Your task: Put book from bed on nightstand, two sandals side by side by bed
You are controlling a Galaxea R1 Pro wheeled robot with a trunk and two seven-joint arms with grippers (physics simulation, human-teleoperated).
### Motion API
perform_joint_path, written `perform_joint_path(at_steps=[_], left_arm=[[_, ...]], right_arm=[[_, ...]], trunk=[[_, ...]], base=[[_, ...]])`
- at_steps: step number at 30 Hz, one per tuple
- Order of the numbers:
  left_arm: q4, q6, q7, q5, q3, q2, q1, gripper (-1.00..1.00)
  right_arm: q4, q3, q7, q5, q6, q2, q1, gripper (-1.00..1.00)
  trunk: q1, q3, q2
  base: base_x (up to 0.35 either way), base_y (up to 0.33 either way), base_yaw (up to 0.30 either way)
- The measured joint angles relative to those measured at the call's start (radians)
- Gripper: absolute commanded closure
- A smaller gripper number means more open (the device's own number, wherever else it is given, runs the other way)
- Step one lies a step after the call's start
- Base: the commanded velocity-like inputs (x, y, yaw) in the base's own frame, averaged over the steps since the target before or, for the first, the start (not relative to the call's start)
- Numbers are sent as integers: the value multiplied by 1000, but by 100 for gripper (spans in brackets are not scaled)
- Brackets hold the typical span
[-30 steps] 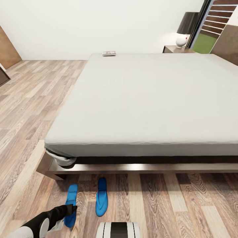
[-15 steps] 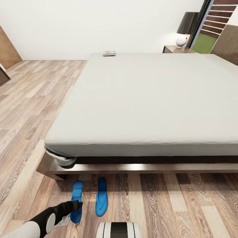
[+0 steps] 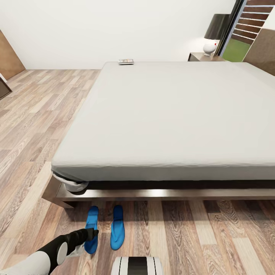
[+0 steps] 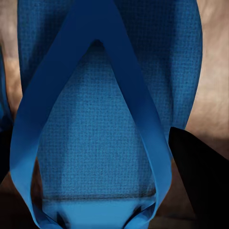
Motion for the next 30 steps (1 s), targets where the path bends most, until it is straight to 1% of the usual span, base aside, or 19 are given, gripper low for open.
perform_joint_path(at_steps=[30], left_arm=[[-1,0,0,0,-2,-3,-5,100]], right_arm=[[1,0,0,0,0,1,0,-100]], trunk=[[0,0,0]], base=[[0,0,0]])
